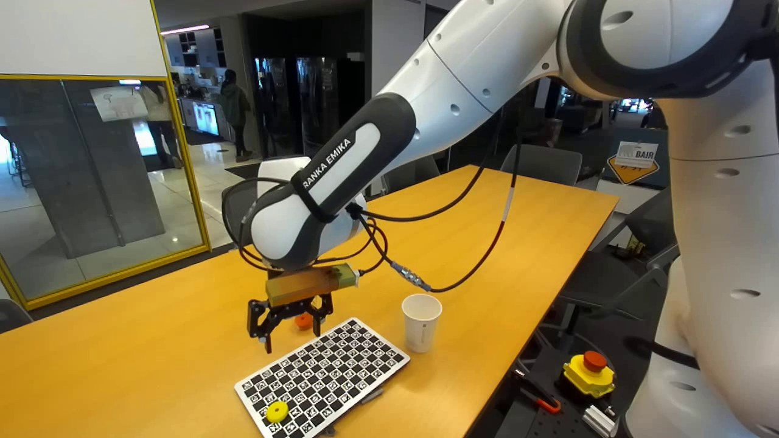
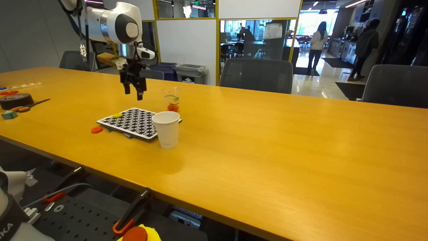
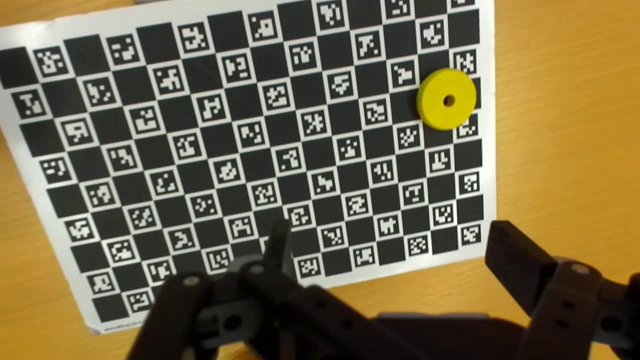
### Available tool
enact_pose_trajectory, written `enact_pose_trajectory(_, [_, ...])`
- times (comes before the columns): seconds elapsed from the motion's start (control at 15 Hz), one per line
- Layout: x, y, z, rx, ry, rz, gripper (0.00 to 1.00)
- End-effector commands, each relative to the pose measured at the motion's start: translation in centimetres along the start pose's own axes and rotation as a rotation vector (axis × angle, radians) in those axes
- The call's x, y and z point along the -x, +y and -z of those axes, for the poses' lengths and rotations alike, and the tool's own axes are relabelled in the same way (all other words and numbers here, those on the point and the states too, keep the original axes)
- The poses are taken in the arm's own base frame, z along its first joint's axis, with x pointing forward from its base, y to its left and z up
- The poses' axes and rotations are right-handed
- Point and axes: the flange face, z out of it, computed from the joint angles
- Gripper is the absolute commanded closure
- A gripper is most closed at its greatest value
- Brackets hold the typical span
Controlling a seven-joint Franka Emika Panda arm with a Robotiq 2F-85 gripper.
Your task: Put one round orange block in the clear cup then put a round yellow block in the white cup, then put two round orange blocks in the clear cup and put the last round yellow block in the white cup
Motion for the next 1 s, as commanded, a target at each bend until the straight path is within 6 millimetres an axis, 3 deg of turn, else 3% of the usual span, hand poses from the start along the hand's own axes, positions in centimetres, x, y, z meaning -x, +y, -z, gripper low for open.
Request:
enact_pose_trajectory(0.0, [1.8, -0.7, -1.9, -0.038, 0.003, 0.027, 0.0])
enact_pose_trajectory(0.93, [4.8, -4.6, -7.5, -0.002, -0.044, 0.103, 0.0])
